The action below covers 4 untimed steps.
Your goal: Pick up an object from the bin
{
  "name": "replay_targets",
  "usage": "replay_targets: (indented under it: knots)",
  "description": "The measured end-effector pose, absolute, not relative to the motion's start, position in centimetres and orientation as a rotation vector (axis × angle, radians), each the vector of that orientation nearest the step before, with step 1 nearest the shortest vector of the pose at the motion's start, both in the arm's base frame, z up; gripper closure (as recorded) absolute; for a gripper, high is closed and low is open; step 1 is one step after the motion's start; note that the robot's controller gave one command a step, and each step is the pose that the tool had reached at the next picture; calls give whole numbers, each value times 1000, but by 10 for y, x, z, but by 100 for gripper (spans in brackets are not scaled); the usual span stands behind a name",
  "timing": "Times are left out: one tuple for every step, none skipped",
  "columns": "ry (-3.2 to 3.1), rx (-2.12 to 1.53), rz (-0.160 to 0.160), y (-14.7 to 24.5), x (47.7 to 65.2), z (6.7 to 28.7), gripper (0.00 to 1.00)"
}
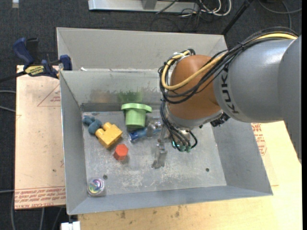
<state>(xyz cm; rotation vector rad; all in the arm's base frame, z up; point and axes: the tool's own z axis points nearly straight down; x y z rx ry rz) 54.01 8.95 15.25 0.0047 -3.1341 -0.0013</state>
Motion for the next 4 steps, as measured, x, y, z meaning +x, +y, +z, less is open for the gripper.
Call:
replay_targets:
  knots:
    - [-3138,244,-5,150,628,126,0]
    - [-3146,-127,-11,213,579,72,0]
    - [-3151,-134,-11,210,582,75,100]
    - [-3153,69,-5,199,612,152,100]
